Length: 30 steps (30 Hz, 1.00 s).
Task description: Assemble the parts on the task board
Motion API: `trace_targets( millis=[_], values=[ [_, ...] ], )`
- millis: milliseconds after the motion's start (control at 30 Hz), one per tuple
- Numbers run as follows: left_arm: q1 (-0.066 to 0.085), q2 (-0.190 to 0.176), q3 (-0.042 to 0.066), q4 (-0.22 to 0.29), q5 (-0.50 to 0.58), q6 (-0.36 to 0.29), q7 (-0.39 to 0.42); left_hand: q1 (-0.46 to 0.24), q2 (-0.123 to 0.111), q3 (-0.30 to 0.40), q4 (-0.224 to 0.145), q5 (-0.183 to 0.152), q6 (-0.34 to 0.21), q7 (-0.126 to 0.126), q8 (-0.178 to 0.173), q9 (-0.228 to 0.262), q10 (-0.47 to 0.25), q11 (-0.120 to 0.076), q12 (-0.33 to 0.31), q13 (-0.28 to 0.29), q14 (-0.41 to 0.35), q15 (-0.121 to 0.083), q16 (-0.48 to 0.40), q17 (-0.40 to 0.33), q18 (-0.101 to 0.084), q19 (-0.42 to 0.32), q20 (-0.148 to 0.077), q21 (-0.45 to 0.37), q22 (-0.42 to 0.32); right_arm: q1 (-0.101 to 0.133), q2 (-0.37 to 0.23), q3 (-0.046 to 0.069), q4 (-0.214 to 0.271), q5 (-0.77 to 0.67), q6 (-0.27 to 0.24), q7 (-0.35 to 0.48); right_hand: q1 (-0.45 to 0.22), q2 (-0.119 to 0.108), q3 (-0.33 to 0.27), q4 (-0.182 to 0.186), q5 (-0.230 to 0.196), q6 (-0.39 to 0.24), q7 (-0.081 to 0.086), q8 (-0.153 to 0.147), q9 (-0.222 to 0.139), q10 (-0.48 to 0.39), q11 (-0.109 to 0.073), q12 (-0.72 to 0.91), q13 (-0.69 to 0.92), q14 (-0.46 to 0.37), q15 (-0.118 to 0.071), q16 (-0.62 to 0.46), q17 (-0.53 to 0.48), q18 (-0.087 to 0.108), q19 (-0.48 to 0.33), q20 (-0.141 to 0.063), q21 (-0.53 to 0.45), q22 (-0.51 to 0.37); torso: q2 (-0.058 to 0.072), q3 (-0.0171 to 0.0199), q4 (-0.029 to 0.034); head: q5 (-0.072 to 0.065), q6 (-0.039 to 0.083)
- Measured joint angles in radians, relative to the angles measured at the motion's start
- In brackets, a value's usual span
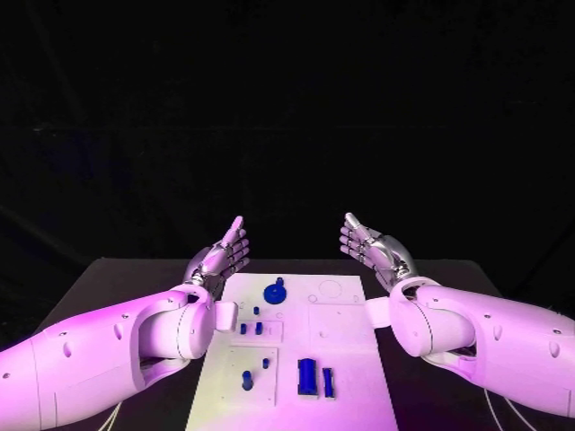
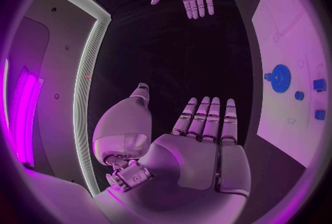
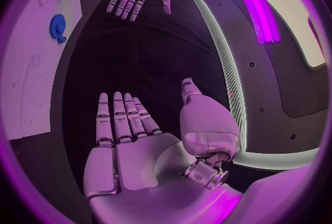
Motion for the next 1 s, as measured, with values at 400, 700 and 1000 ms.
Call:
trace_targets(
  millis=[400, 700, 1000],
  values=[
    [-0.013, -0.014, 0.008, 0.056, -0.041, -0.157, 0.069, -0.264, 0.003, -0.003, -0.080, -0.021, -0.163, -0.026, 0.000, -0.003, -0.170, -0.056, 0.000, -0.002, -0.161, -0.045, 0.000, -0.002, -0.020, -0.134, -0.080, -0.004, -0.074, -0.017, -0.014, 0.015, 0.051, 0.091, -0.123, 0.062, -0.262, 0.002, -0.004, -0.026, -0.046, -0.171, -0.081, 0.000, -0.073, -0.186, -0.033, 0.000, -0.064, -0.189, -0.017, 0.000, -0.074, -0.076, -0.146, -0.088, -0.004, -0.108, 0.002, 0.0005, 0.0036, 0.000, 0.001],
    [-0.013, -0.015, 0.008, 0.056, -0.050, -0.182, 0.083, -0.392, 0.003, -0.004, -0.089, -0.025, -0.242, -0.028, 0.000, -0.003, -0.254, -0.064, 0.000, -0.003, -0.241, -0.050, -0.004, -0.003, -0.020, -0.193, -0.124, -0.004, -0.127, -0.017, -0.014, 0.015, 0.051, 0.108, -0.142, 0.074, -0.388, 0.002, -0.005, -0.027, -0.055, -0.254, -0.091, -0.004, -0.081, -0.276, -0.038, 0.000, -0.071, -0.280, -0.019, 0.000, -0.082, -0.084, -0.219, -0.109, -0.004, -0.161, 0.002, 0.0005, 0.0038, 0.000, 0.001],
    [-0.013, -0.015, 0.008, 0.056, -0.053, -0.189, 0.087, -0.479, 0.003, -0.001, -0.092, -0.025, -0.291, -0.031, 0.000, -0.002, -0.307, -0.064, 0.000, -0.003, -0.290, -0.052, -0.004, -0.003, -0.020, -0.233, -0.130, -0.004, -0.138, -0.017, -0.014, 0.015, 0.051, 0.113, -0.149, 0.078, -0.473, 0.001, -0.004, -0.031, -0.055, -0.309, -0.095, -0.004, -0.083, -0.337, -0.037, 0.000, -0.073, -0.342, -0.020, 0.000, -0.084, -0.084, -0.262, -0.114, -0.004, -0.228, 0.002, 0.0004, 0.0038, 0.000, 0.001]
  ],
)
